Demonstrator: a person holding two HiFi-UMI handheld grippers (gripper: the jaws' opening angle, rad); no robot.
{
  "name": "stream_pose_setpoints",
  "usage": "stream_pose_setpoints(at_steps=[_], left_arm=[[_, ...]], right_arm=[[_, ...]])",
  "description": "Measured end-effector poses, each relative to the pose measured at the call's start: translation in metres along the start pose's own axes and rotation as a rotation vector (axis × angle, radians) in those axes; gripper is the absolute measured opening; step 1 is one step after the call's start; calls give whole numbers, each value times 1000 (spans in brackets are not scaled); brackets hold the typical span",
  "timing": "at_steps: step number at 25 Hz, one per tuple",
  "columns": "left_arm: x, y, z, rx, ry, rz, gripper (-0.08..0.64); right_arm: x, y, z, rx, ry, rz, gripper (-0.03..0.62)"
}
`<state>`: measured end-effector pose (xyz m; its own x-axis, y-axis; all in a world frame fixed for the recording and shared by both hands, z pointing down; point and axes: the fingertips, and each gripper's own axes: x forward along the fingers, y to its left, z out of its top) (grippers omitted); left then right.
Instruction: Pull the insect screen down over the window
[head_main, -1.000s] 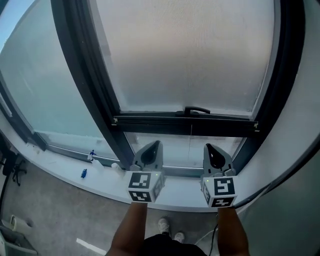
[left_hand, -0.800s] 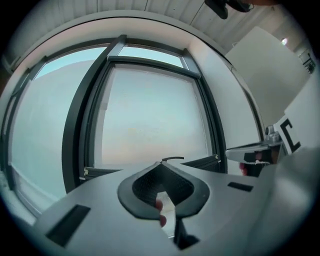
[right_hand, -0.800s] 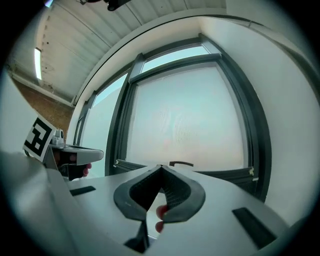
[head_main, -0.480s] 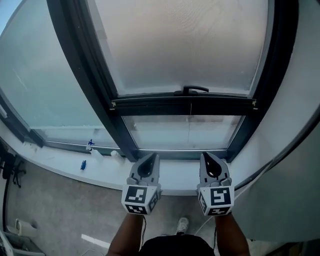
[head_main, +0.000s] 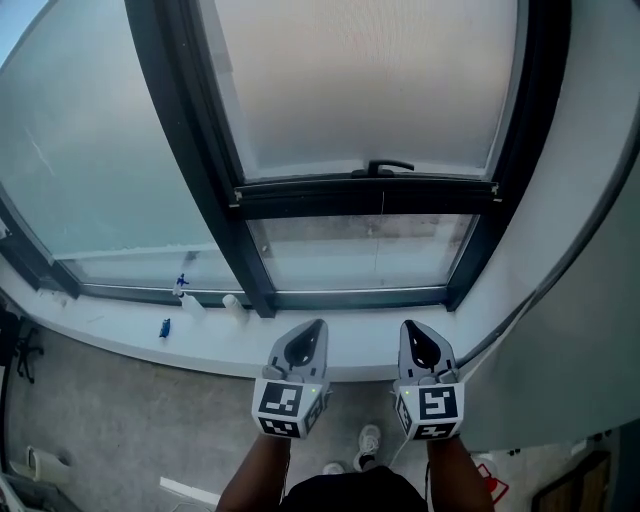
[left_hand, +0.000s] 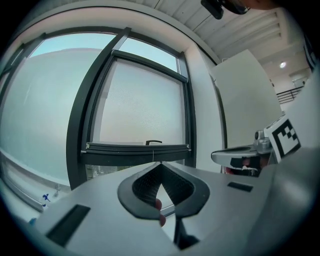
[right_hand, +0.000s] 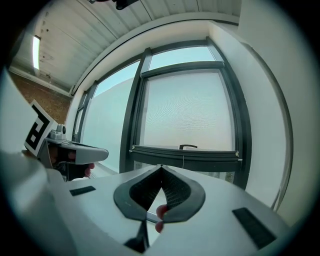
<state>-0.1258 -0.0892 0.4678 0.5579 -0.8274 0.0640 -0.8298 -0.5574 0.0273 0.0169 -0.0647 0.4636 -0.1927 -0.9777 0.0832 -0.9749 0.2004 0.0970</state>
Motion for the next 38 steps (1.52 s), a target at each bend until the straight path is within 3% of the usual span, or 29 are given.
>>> stream_pose_setpoints(at_steps=[8,15,28,38], left_arm=[[-52,-14,-15,-8,29,-15,2],[-78,-34,-26,-11,47,-37,2],[-98,-87,-22,19,37,-15,2],[-120,-160,-21,37,18,11,2]], right_arm=[[-44,24,-15,12,53,-44,5],[-79,36,-21,26,43,-60,5],[-130,4,-18,-1,-10,-69,5],[-190,-12,-12,-14,-57,-19,5]])
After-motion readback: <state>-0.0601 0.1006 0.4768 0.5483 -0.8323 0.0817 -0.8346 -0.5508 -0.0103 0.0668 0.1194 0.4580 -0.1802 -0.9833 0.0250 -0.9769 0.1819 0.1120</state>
